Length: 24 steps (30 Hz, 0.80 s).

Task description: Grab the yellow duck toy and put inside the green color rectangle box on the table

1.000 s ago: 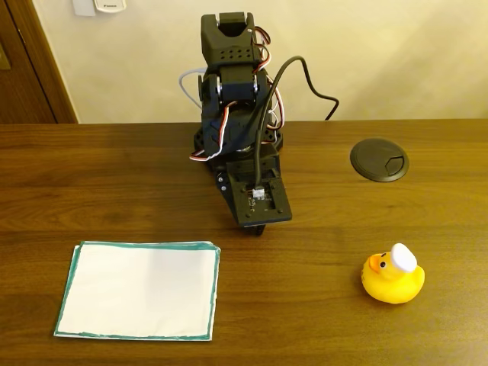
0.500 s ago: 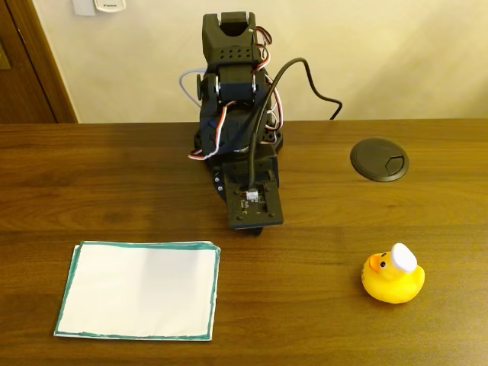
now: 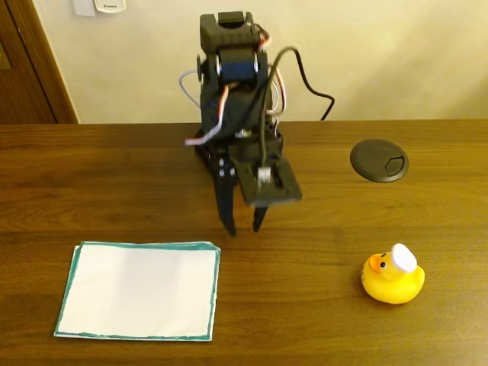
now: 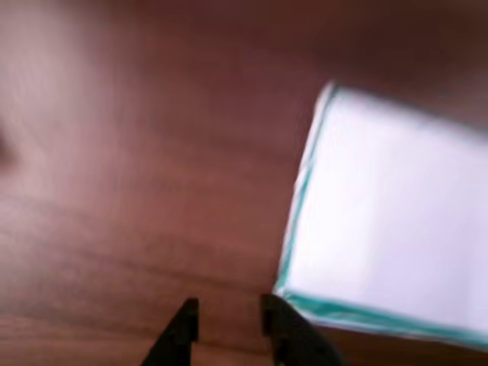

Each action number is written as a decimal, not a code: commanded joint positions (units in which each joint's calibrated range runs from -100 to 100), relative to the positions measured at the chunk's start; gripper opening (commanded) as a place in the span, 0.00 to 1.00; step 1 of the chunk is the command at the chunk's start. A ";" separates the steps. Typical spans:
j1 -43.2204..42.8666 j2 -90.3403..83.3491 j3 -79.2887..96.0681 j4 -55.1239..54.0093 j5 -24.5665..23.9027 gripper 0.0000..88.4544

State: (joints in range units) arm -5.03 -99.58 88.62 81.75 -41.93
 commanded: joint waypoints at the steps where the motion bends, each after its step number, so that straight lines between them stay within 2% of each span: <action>1: 0.63 -0.42 -11.47 3.08 1.42 0.15; 6: -6.87 -0.42 -12.38 -0.92 -0.24 0.24; 15: -19.94 -0.42 -2.91 -17.54 -1.37 0.24; 24: -25.69 -0.42 8.74 -30.32 -2.20 0.24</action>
State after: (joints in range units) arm -29.50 -99.69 95.45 55.30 -43.74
